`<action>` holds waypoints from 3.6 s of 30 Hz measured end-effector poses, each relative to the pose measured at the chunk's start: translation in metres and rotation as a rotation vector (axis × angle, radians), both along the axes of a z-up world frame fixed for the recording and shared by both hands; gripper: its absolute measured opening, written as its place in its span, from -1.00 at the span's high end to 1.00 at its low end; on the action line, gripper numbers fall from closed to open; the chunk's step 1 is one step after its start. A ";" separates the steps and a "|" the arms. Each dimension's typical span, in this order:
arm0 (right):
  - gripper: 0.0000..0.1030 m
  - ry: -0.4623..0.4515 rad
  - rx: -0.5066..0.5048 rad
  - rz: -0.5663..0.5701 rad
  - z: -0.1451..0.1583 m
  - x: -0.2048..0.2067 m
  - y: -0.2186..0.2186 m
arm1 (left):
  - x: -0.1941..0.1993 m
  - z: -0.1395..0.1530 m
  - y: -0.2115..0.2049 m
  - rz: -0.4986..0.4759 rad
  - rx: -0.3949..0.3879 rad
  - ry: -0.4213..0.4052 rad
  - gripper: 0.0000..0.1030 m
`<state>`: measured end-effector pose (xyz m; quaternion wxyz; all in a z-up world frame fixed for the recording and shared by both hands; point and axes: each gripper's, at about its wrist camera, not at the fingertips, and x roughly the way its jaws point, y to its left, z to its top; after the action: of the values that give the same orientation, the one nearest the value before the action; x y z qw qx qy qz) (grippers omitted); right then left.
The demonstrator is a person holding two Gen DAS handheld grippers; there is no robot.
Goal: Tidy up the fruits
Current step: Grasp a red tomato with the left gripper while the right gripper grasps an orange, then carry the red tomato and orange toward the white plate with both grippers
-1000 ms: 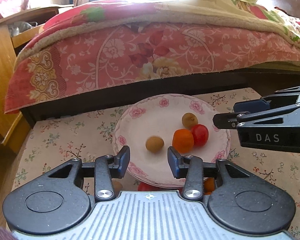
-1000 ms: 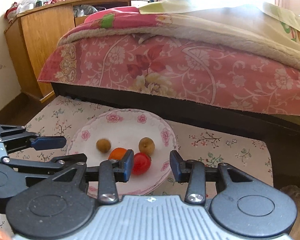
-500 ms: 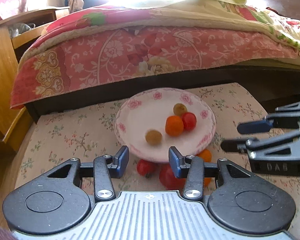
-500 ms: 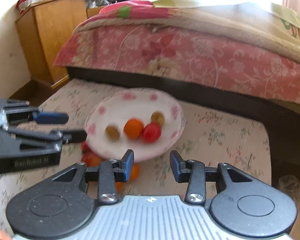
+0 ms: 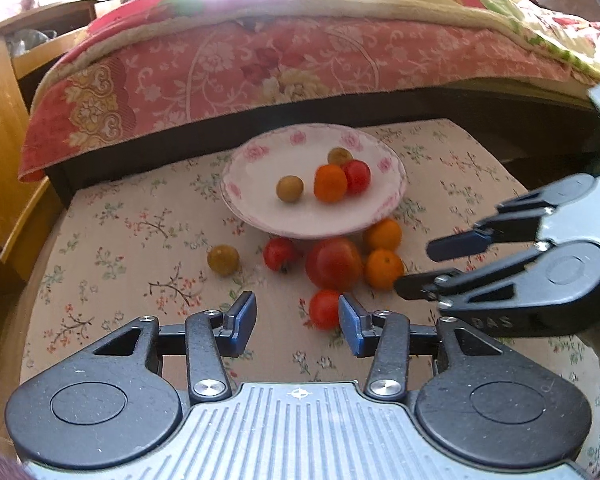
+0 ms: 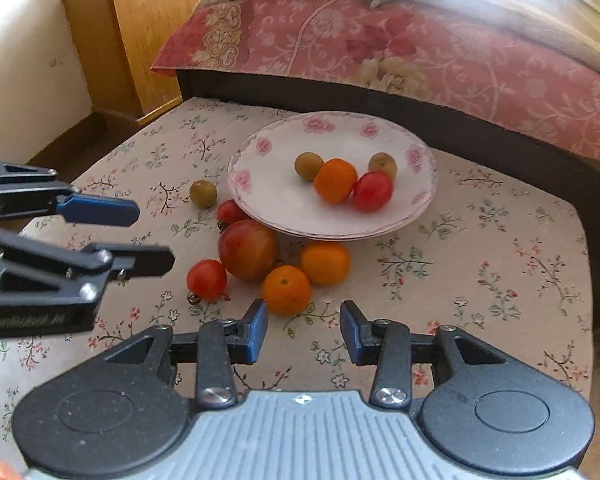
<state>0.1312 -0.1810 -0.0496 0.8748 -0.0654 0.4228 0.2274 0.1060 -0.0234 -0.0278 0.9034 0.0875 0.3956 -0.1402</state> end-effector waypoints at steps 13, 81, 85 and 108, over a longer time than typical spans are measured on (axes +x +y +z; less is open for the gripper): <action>0.16 0.023 0.005 0.029 -0.016 0.020 0.017 | 0.001 -0.017 -0.006 -0.063 0.015 0.033 -0.08; -0.03 0.050 -0.023 0.077 -0.011 -0.055 -0.026 | -0.043 -0.035 -0.027 -0.104 0.028 0.103 -0.14; 0.06 0.047 -0.023 0.073 -0.011 -0.054 -0.026 | -0.042 -0.037 -0.028 -0.102 0.033 0.112 -0.08; 0.36 0.008 -0.044 0.059 -0.002 -0.054 -0.019 | -0.031 -0.026 -0.033 -0.070 0.009 0.101 0.30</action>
<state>0.0775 -0.1997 -0.0517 0.8644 -0.0961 0.4291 0.2440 0.0748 -0.0562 -0.0533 0.8764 0.0981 0.4381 -0.1743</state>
